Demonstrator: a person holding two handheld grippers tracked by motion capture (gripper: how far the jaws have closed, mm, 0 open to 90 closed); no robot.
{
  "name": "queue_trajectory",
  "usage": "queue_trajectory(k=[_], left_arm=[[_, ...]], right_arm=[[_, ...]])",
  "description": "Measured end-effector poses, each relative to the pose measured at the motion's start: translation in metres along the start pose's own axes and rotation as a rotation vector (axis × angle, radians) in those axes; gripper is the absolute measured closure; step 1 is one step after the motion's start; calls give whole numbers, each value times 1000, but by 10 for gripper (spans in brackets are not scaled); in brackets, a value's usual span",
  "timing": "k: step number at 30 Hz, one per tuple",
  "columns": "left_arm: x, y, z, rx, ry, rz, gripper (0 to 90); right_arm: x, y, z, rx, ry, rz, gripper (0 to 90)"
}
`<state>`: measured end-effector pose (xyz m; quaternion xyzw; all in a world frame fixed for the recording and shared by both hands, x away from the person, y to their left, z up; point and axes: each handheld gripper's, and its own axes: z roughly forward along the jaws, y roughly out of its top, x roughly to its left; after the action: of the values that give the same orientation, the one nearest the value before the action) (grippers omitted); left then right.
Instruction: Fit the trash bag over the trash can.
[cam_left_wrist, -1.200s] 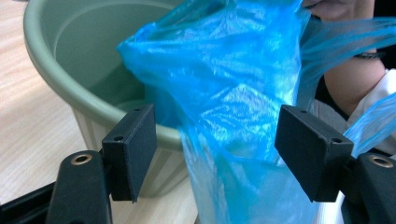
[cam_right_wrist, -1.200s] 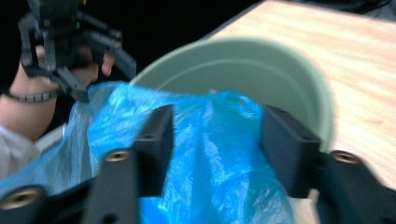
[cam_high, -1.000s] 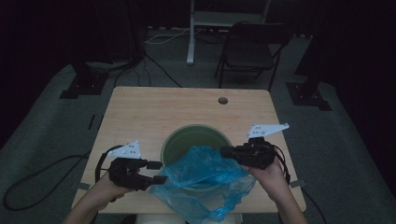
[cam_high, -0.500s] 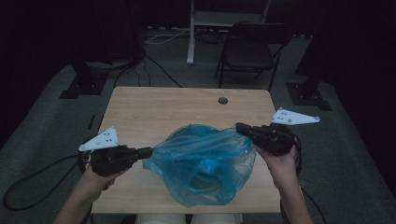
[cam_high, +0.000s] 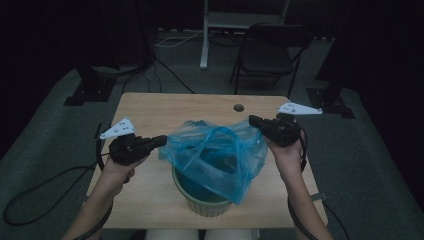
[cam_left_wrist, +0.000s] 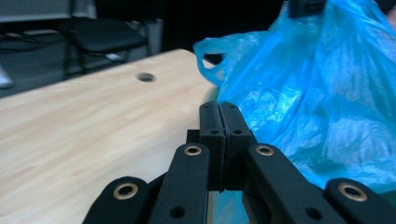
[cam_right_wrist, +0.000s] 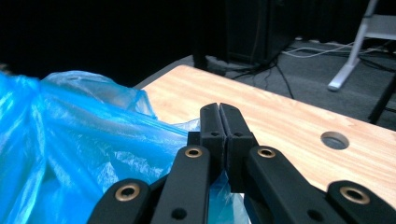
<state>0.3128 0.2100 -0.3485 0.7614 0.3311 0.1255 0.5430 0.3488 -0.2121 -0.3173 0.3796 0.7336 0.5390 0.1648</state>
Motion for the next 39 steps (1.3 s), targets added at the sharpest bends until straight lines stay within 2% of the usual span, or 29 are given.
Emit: queue_trajectory(k=[1,3,4,7,9,11,15,20,23,24,26,28,30,31,34,37,39], left_arm=[[3,-1,4,16,1,-3,900],[11,-4,13,29,17,-43,899],[14,-7,18,43,19,-52,898],[21,-19,32,100,15,-85,899],[24,-29,38,130,9,-105,898],[27,-39,42,145,-23,-130,898],[28,-58,46,180,-51,-167,898],[29,-78,44,213,-77,-176,878],[32,-82,39,206,-85,-195,876],[35,-84,34,189,-112,-221,876],[35,-84,29,179,-113,-216,900],[33,-80,25,174,-99,-197,877],[33,-77,19,157,-92,-173,797],[33,-76,16,150,-88,-175,706],[35,-74,6,127,-68,-171,567],[37,-72,-5,113,-60,-169,514],[36,-69,-11,105,-63,-160,467]], right_arm=[[-3,0,4,-6,3,9,891],[-8,0,14,-8,-30,2,890],[-12,-2,19,-11,-26,16,890],[-23,-12,39,20,-48,48,891],[-30,-23,50,46,-56,75,891],[-37,-36,59,60,-45,109,891],[-46,-63,70,93,-22,165,891],[-51,-95,77,120,-5,215,892],[-53,-104,76,124,6,245,892],[-54,-107,75,124,6,250,892],[-55,-111,70,115,30,267,889],[-53,-107,66,114,35,272,789],[-53,-101,62,109,35,269,692],[-53,-98,57,97,24,270,663],[-58,-88,42,60,16,289,566],[-63,-78,23,16,3,300,524],[-64,-71,13,-8,30,320,507]])
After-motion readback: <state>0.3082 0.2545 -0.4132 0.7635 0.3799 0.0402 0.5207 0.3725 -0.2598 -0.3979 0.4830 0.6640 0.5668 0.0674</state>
